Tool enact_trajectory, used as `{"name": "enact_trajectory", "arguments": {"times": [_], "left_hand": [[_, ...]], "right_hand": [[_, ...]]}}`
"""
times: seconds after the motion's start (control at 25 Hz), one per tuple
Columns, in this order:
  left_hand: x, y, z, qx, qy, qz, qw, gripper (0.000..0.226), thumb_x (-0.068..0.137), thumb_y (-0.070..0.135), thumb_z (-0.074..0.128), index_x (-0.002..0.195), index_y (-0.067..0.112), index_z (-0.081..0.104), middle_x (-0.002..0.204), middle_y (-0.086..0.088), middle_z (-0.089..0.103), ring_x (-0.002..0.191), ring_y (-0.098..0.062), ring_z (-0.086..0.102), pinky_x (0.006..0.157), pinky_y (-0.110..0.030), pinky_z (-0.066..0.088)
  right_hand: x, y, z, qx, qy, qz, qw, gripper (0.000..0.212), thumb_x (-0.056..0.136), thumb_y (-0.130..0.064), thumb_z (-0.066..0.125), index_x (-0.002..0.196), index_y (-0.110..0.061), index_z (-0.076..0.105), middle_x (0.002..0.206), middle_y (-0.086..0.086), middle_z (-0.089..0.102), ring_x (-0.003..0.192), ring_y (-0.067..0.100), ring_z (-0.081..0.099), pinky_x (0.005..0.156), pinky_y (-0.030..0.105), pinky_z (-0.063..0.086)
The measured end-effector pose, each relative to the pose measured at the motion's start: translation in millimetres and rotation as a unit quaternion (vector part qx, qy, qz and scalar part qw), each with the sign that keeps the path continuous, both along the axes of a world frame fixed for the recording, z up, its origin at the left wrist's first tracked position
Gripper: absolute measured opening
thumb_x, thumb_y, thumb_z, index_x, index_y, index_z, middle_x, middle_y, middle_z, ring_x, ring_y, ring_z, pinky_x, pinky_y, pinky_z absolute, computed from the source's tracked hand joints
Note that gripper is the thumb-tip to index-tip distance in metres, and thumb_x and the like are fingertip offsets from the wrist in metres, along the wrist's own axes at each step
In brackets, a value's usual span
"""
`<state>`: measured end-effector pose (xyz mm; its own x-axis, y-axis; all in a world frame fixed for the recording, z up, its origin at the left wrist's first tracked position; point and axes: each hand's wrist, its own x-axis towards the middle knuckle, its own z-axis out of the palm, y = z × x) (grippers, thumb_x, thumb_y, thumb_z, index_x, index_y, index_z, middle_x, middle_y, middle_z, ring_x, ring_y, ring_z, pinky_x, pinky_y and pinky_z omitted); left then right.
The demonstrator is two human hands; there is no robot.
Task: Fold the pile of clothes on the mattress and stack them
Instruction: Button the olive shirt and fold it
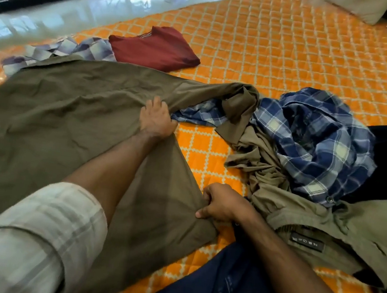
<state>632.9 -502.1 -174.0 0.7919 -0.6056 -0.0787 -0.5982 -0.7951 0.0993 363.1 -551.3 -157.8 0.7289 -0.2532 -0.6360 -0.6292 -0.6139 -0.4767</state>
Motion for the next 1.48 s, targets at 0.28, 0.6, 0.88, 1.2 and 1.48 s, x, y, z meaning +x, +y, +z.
{"name": "enact_trajectory", "arguments": {"times": [0.28, 0.6, 0.88, 1.2, 1.48], "left_hand": [[-5.0, -16.6, -10.5, -0.038, 0.036, 0.038, 0.998, 0.045, 0.095, 0.032, 0.055, 0.129, 0.005, 0.04, 0.128, -0.02, 0.049, 0.114, -0.045, 0.055, 0.09, -0.05, 0.044], [-9.2, -9.1, 0.2, -0.053, 0.113, 0.086, 0.988, 0.088, 0.09, 0.019, 0.064, 0.156, 0.001, 0.008, 0.144, -0.025, 0.046, 0.131, -0.043, 0.048, 0.105, -0.045, 0.041], [-14.8, -7.7, 8.4, -0.118, 0.085, 0.107, 0.984, 0.047, 0.097, 0.02, 0.05, 0.138, 0.002, 0.039, 0.131, -0.027, 0.058, 0.121, -0.043, 0.057, 0.098, -0.044, 0.045], [-5.9, 39.9, 62.1, -0.12, -0.002, 0.008, 0.993, 0.034, 0.091, 0.026, 0.047, 0.116, 0.008, 0.061, 0.118, -0.022, 0.066, 0.11, -0.041, 0.061, 0.088, -0.044, 0.049], [14.7, 143.0, 81.3, -0.071, -0.104, -0.009, 0.992, 0.043, 0.089, 0.03, 0.047, 0.128, 0.015, 0.06, 0.112, -0.022, 0.069, 0.104, -0.044, 0.065, 0.088, -0.047, 0.05]], "right_hand": [[-13.5, -15.3, -5.5, 0.141, -0.059, -0.045, 0.987, 0.047, 0.079, -0.034, 0.086, 0.107, -0.019, 0.052, 0.085, 0.0, 0.066, 0.067, 0.019, 0.063, 0.057, 0.032, 0.047], [-29.0, -17.4, -8.3, 0.168, -0.112, -0.019, 0.979, 0.051, 0.08, -0.035, 0.085, 0.116, -0.021, 0.051, 0.101, 0.001, 0.065, 0.09, 0.018, 0.065, 0.076, 0.044, 0.055], [-29.6, -4.8, 12.0, 0.206, -0.194, -0.041, 0.958, 0.065, 0.09, -0.014, 0.073, 0.148, -0.025, 0.043, 0.101, -0.013, 0.07, 0.081, 0.001, 0.07, 0.071, 0.031, 0.058], [-16.2, 48.1, 68.3, 0.158, -0.2, 0.092, 0.962, 0.08, 0.089, -0.003, 0.063, 0.158, -0.029, 0.031, 0.108, -0.018, 0.066, 0.064, -0.005, 0.062, 0.054, 0.015, 0.043], [10.2, 117.8, 78.4, 0.032, -0.179, 0.207, 0.961, 0.09, 0.086, -0.016, 0.067, 0.161, -0.028, 0.018, 0.093, -0.003, 0.064, 0.077, 0.009, 0.058, 0.067, 0.029, 0.052]]}}
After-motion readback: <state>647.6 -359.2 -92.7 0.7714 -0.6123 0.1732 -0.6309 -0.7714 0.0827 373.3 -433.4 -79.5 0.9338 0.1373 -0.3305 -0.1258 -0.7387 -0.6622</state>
